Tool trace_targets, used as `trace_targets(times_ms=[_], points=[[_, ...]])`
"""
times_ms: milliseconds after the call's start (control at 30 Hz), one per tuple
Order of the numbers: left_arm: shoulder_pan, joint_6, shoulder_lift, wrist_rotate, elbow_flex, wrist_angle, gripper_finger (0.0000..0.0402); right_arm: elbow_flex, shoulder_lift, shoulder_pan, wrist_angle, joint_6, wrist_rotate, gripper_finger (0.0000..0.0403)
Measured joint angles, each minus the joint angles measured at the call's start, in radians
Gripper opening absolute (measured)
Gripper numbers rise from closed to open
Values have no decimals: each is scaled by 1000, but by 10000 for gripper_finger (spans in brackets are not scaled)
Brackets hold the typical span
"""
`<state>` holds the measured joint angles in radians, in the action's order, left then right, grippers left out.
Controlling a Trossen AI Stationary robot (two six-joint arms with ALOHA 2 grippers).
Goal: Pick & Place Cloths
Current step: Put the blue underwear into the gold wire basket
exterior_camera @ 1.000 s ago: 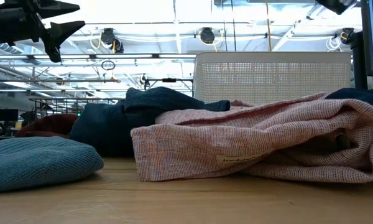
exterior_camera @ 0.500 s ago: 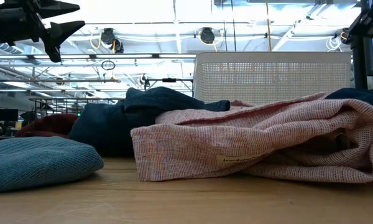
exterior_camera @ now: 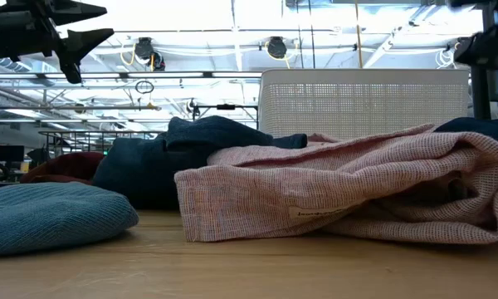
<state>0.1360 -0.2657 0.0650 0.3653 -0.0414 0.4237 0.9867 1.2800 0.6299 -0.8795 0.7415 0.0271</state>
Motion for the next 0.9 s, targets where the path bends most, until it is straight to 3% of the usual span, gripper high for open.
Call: trace_targets(times_ms=[300, 500, 700, 900], points=[[0, -3, 0, 1, 0, -39, 170, -155, 10, -2, 162, 132, -4, 227], [0, -5, 0, 2, 0, -39, 170, -186, 10, -2, 210, 189, -5, 207], [0, -5, 0, 2, 0, -38, 170, -186, -7, -2, 213, 211, -6, 145], [0, 0, 0, 2, 0, -39, 170, -187, -24, -2, 214, 216, -17, 53]])
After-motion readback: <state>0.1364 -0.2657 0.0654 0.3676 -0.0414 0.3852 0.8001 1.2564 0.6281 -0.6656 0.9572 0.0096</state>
